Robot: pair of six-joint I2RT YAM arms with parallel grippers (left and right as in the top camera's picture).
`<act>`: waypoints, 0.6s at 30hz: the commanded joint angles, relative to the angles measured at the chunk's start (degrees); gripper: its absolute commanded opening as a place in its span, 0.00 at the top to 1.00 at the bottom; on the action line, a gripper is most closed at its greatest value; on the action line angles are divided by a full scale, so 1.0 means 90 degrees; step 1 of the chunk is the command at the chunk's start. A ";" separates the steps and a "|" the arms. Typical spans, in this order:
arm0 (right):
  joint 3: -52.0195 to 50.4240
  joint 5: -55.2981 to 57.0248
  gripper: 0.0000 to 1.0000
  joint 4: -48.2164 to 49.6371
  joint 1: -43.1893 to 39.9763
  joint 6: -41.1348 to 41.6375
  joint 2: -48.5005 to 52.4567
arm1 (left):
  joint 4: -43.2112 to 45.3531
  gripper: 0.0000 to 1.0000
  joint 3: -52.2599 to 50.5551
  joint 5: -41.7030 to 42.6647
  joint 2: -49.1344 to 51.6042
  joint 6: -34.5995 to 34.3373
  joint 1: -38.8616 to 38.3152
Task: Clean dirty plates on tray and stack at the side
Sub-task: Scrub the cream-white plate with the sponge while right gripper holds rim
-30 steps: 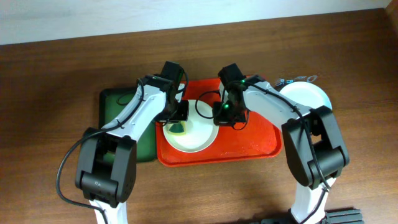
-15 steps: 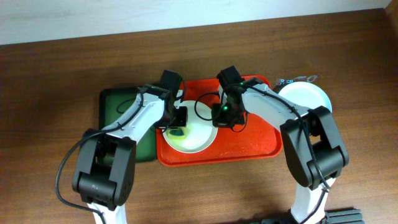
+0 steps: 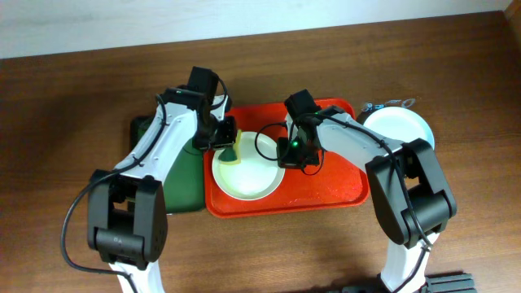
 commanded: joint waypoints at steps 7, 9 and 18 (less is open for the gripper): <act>-0.0129 0.0015 0.96 -0.0012 0.0036 -0.0024 0.0007 | 0.0551 1.00 -0.0950 -0.1049 0.0369 -0.0051 -0.0578; -0.0129 0.0015 0.96 -0.0010 0.0036 -0.0024 0.0007 | 0.0546 1.00 -0.0952 -0.0656 0.0634 -0.0017 -0.0653; -0.0129 0.0015 0.96 -0.0010 0.0036 -0.0024 0.0007 | 0.0211 1.00 -0.0143 0.0153 -0.0107 0.0556 -0.0595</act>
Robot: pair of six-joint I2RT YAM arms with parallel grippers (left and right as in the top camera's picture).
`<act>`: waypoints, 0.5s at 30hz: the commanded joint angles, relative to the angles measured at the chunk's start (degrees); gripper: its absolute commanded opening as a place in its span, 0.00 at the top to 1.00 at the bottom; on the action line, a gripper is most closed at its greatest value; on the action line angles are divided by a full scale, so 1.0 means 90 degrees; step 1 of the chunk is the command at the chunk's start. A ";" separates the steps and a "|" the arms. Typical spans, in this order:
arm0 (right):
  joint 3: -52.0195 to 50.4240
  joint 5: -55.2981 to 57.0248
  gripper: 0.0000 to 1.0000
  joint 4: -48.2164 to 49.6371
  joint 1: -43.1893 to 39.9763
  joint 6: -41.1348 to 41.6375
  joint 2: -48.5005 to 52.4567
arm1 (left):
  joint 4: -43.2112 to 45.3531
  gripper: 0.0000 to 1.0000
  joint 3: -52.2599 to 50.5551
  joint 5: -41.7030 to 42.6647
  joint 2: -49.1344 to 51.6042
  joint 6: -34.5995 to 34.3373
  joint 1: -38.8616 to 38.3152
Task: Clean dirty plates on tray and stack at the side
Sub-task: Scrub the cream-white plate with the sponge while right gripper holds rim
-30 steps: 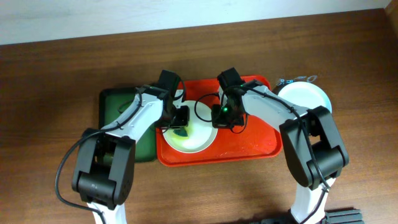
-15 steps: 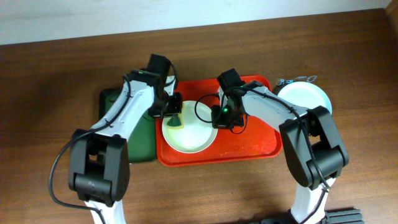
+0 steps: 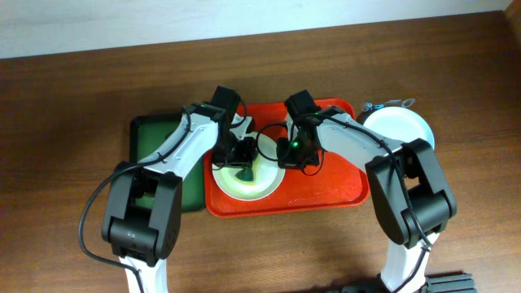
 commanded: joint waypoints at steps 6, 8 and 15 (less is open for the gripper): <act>-0.0104 0.0036 0.96 -0.0027 0.0036 -0.0022 0.0007 | -0.0172 1.00 0.0022 -0.2431 -0.0372 -0.0391 -0.0032; -0.0104 0.0036 0.96 -0.0024 0.0036 -0.0022 0.0007 | -0.0036 1.00 -0.0155 -0.2526 -0.0136 -0.0580 -0.0032; -0.0104 0.0036 0.96 -0.0024 0.0036 -0.0022 0.0007 | 0.0005 1.00 -0.0053 0.0563 0.0151 0.0114 -0.0022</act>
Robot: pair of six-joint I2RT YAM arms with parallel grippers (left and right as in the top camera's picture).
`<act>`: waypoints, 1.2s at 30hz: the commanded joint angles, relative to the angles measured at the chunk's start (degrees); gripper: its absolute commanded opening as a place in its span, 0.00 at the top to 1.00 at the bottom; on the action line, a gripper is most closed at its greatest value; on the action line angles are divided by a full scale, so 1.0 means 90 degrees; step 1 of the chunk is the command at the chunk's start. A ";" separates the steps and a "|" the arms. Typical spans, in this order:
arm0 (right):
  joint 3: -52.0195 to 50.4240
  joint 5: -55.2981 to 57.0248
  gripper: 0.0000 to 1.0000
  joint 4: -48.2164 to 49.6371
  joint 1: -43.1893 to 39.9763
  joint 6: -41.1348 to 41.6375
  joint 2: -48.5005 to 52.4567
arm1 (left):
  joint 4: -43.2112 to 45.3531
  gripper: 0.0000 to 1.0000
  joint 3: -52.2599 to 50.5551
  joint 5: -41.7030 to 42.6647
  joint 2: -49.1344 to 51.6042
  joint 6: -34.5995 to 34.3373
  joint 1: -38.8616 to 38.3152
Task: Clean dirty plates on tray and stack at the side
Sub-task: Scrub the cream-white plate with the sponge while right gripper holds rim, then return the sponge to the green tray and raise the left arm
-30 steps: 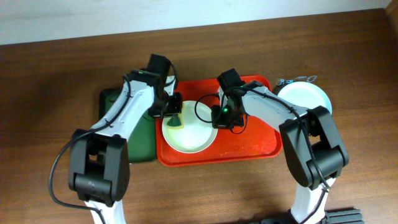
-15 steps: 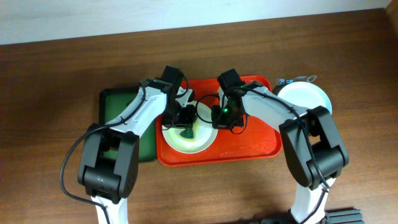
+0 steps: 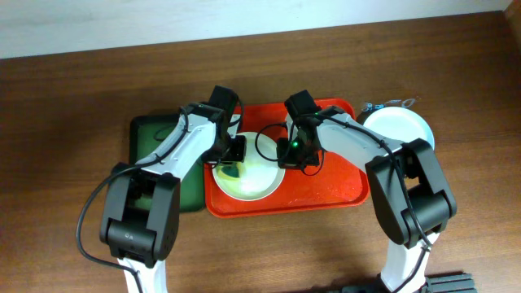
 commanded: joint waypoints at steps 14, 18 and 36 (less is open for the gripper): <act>-0.0104 0.0039 0.96 0.0000 0.0034 -0.0024 0.0007 | -0.2169 1.00 0.1190 -0.1214 -0.0697 0.0197 0.1977; -0.0104 0.0039 0.96 0.0000 0.0034 -0.0024 0.0007 | -0.1685 1.00 0.0437 -0.1445 -0.0695 0.0194 0.2030; -0.0104 0.0066 0.85 0.0000 0.0029 -0.0024 0.0007 | -0.3504 0.01 0.3922 -0.1207 -0.0746 -0.0192 0.2616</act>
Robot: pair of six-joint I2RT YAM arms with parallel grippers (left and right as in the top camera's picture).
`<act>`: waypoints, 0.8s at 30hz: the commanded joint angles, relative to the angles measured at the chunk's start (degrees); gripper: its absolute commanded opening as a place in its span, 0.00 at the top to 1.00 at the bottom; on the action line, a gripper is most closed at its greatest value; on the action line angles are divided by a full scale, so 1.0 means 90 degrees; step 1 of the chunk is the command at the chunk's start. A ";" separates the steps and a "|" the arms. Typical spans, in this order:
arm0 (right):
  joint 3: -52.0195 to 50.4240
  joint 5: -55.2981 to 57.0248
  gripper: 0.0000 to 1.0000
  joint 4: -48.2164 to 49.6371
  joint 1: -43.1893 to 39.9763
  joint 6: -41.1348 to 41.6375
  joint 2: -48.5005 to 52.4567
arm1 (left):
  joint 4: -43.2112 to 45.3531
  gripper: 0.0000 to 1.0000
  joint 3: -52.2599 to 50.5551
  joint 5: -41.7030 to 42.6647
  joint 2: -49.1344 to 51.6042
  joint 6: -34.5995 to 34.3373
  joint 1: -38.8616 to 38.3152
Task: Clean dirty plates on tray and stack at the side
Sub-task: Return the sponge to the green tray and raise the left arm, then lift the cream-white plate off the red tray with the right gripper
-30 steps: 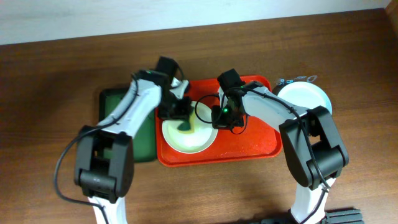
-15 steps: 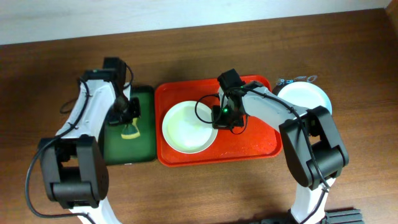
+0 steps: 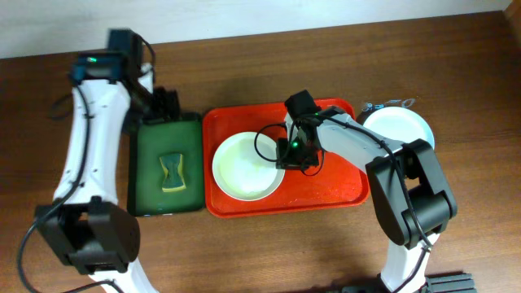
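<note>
A white plate point(image 3: 244, 168) lies on the left half of the red tray point(image 3: 326, 198). My right gripper point(image 3: 282, 156) is at the plate's right rim and looks shut on it. A yellow-green sponge point(image 3: 171, 171) rests in the dark green tray point(image 3: 146, 194) left of the red tray. My left gripper point(image 3: 167, 104) hovers over the far edge of the green tray, open and holding nothing. At the far right, off the red tray, sits another white plate point(image 3: 399, 129).
The left arm reaches up along the left side of the green tray. A small metallic item point(image 3: 383, 104) lies on the wooden table point(image 3: 326, 49) by the far-right plate.
My left gripper has left the plate and let go of the sponge, which now lies in the green tray. The left arm has drawn back to the far left. The right arm has not moved.
My left gripper held the sponge at the plate's left rim. Then it pressed the sponge on the plate's middle, then on its left part. The right gripper stayed on the plate's right rim throughout. Now the sponge lies in the green tray.
</note>
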 commanded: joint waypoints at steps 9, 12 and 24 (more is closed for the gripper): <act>-0.0083 0.0146 0.96 0.0007 0.0017 -0.0015 0.0036 | -0.0330 0.01 0.0775 -0.0049 -0.0143 -0.0248 0.0913; -0.0075 0.0141 0.96 -0.0017 0.0015 -0.0012 0.0036 | -0.0330 0.01 0.0775 -0.0049 -0.0143 -0.0248 0.0913; 0.1763 -0.0095 0.96 -0.2222 -0.0580 -0.0087 0.0034 | -0.0330 0.01 0.0775 -0.0049 -0.0143 -0.0248 0.0913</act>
